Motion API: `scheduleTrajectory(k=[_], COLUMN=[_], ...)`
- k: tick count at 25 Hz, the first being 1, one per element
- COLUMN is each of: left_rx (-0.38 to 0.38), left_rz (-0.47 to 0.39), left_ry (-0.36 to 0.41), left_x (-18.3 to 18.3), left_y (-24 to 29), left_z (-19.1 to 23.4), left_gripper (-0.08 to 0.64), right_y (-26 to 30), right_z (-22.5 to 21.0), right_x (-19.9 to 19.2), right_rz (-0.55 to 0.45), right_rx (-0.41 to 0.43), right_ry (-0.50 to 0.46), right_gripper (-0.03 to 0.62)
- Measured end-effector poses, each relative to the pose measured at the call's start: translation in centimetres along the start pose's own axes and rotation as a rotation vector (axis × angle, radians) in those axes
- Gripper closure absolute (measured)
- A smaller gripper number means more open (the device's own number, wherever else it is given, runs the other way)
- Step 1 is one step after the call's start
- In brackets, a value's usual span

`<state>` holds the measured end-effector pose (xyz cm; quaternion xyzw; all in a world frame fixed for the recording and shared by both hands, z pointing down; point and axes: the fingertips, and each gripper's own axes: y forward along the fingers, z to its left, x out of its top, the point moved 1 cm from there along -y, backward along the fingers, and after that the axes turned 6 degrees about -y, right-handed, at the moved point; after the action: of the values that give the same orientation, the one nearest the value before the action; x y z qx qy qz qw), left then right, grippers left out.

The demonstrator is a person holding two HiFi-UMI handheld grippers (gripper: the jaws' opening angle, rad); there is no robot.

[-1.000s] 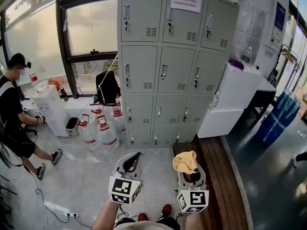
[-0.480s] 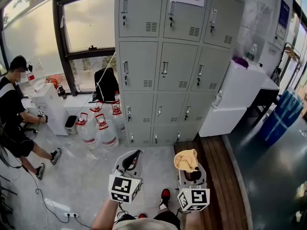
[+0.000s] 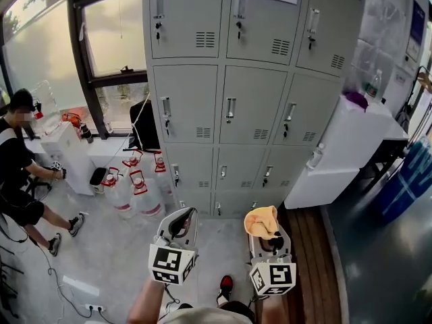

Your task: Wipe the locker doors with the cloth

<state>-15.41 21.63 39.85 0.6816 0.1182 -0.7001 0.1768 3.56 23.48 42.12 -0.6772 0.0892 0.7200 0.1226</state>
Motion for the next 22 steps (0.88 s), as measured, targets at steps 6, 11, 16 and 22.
scheduleTrajectory(k=[6,11,16,22], left_rx=[0.015,0.049,0.081,0.114], left_rz=[0.005,0.008,0.017,0.018], left_ry=[-0.003,0.003,-0.002,0.0], left_x=[1.4,1.8,1.9,2.7], left_y=[8.4,14.0,18.3,23.0], left_z=[-0.4,-0.2,0.6,2.6], left_gripper=[0.537,0.537,0.537,0.537], right_y=[6.7,11.4,15.7,21.1], right_z=[-5.6,-9.1,-11.4,-12.9], right_x=[0.0,-0.6,-0.8,-0.5], right_rz=[-0.008,-0.009,-0.028,-0.044], right_rx=[0.037,0.067,0.11,0.149], right_ry=[0.005,0.018,0.015,0.019], right_gripper=[0.411,0.411,0.411,0.411])
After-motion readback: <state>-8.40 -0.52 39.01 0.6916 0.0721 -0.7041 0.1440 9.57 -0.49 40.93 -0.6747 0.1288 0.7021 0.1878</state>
